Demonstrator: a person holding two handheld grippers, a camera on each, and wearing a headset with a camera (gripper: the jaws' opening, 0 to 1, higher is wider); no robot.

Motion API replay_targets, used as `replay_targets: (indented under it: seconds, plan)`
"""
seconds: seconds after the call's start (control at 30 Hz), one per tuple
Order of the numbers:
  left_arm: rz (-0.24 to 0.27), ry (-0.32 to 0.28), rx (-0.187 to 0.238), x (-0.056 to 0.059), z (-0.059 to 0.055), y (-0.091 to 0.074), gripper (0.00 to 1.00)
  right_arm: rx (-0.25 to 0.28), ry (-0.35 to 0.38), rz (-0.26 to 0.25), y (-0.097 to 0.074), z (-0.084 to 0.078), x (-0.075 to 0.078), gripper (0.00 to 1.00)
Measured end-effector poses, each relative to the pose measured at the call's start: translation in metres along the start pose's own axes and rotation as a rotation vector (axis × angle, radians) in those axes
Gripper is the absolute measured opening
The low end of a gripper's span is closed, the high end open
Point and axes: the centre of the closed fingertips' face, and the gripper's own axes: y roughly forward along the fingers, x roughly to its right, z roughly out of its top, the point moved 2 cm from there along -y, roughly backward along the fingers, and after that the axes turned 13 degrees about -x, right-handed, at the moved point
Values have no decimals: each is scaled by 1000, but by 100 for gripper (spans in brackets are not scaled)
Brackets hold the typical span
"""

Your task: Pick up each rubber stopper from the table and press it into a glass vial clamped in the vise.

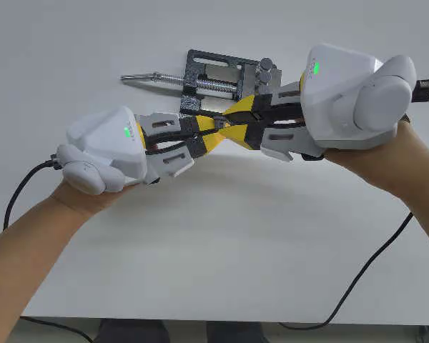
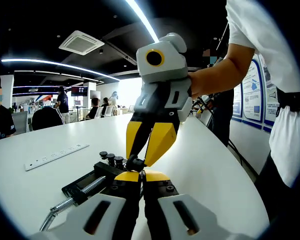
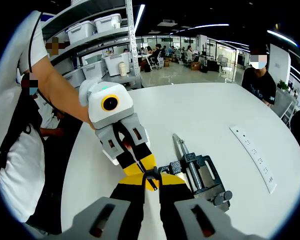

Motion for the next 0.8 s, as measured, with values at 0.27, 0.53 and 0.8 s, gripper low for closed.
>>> replay_targets:
  seconds: [0.27, 0.53, 0.8]
  plan:
    - [-2, -15, -30, 1, -11, 1, 0, -8, 0, -20, 1, -7, -2, 9]
    - [-1, -41, -65, 0, -27, -3, 0, -60, 31, -30, 9, -32, -5, 9]
    - [-6, -61, -83, 3, -36, -4, 2, -134, 86, -60, 27, -62, -14, 9]
